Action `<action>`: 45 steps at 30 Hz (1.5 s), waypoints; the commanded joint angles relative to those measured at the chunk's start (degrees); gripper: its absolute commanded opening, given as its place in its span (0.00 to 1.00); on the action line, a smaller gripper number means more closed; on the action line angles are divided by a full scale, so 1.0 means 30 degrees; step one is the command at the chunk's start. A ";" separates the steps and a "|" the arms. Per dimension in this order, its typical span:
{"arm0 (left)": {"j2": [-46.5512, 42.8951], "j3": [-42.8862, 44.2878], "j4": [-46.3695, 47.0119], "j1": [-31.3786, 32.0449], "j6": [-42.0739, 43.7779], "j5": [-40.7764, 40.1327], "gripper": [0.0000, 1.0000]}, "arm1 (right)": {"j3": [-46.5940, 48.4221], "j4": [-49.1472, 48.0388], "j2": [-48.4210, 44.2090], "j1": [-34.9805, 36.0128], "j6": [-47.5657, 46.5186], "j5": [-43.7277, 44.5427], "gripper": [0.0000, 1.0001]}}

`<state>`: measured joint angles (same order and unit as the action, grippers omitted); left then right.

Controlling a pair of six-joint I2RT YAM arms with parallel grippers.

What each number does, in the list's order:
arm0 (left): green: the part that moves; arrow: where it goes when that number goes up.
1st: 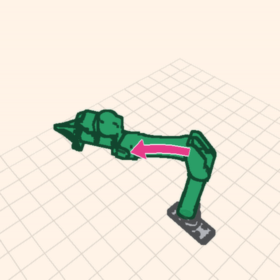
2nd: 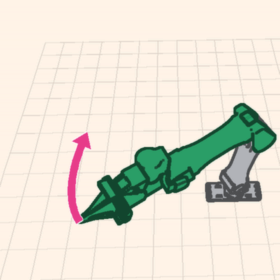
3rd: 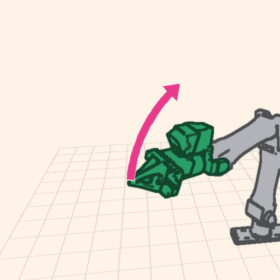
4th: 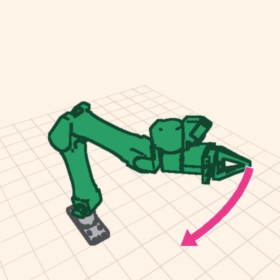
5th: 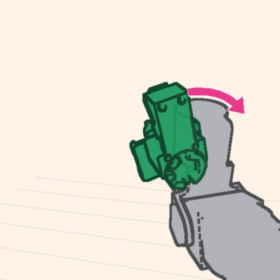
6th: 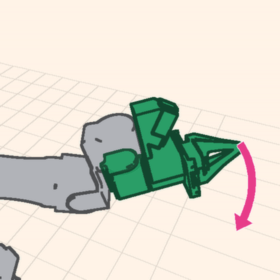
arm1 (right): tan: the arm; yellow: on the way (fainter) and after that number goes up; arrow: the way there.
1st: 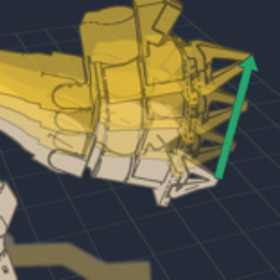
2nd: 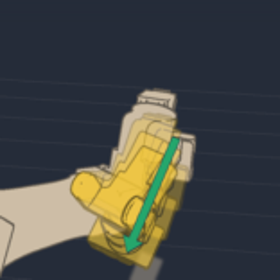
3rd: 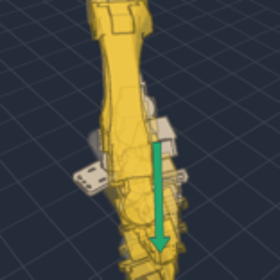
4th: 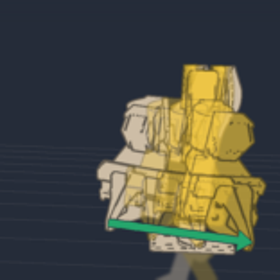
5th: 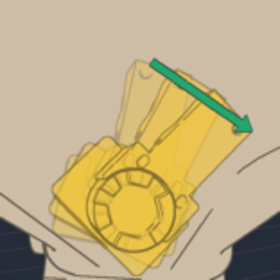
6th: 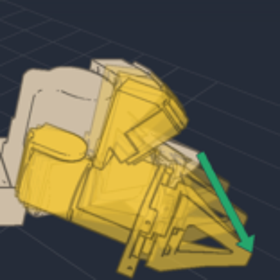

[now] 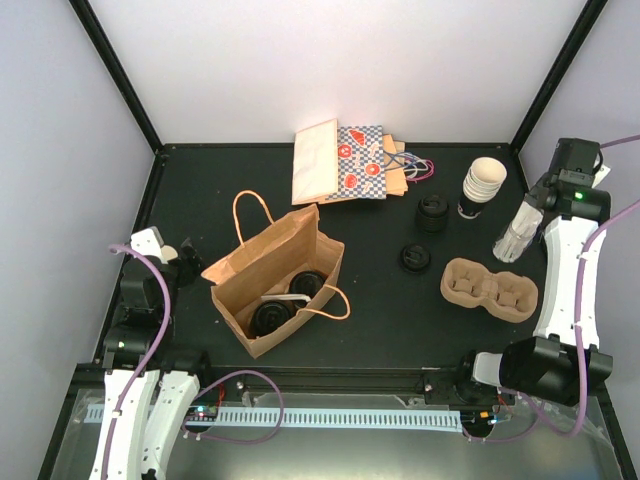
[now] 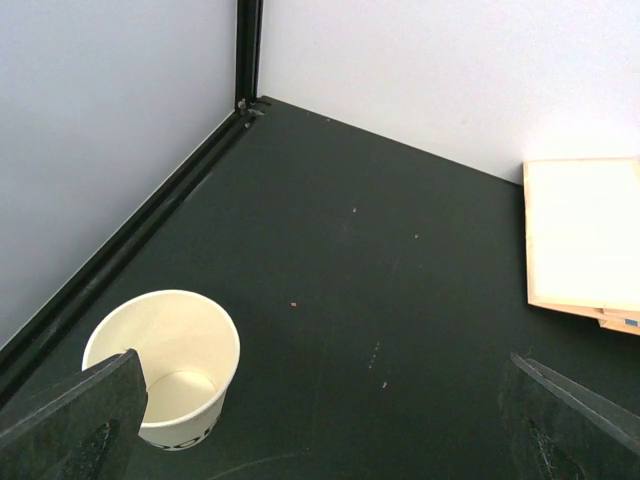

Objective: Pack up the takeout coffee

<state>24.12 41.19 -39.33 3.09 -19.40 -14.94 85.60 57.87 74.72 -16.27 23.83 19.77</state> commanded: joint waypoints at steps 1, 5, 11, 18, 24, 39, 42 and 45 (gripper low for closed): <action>-0.0014 -0.0049 0.0475 0.0068 0.0272 0.0116 0.99 | -0.0681 -0.0632 -0.0152 -0.0112 -0.0095 -0.0486 0.36; -0.0027 -0.0048 0.0487 0.0082 0.0298 0.0167 0.99 | -0.2038 -0.1567 0.0092 -0.0113 0.0054 -0.0673 0.37; -0.0059 -0.0078 0.0506 0.0071 0.0316 0.0153 0.99 | -0.2253 -0.1822 0.1265 -0.0113 0.0397 -0.0628 0.37; -0.0089 -0.0077 0.0486 0.0082 0.0324 0.0116 0.99 | -0.2072 -0.2031 0.1783 -0.0112 0.0489 -0.0239 0.29; -0.0053 -0.0077 0.0513 0.0075 0.0336 0.0164 0.99 | -0.1951 -0.1982 0.1955 -0.0113 0.0575 0.0170 0.12; -0.0026 -0.0083 0.0508 0.0082 0.0301 0.0153 0.99 | 0.0760 0.0192 0.0321 -0.0113 0.0335 0.0831 0.01; -0.0016 -0.0087 0.0495 0.0082 0.0308 0.0149 0.99 | 0.1749 0.1238 -0.0115 -0.0113 0.0603 0.1235 0.01; 0.0008 -0.0048 0.0501 0.0082 0.0272 0.0146 0.99 | 0.2637 0.1908 -0.0701 -0.0113 0.0708 0.1262 0.01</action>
<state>24.12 40.97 -39.31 3.09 -19.07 -14.94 90.00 59.42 75.24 -16.27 25.47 21.34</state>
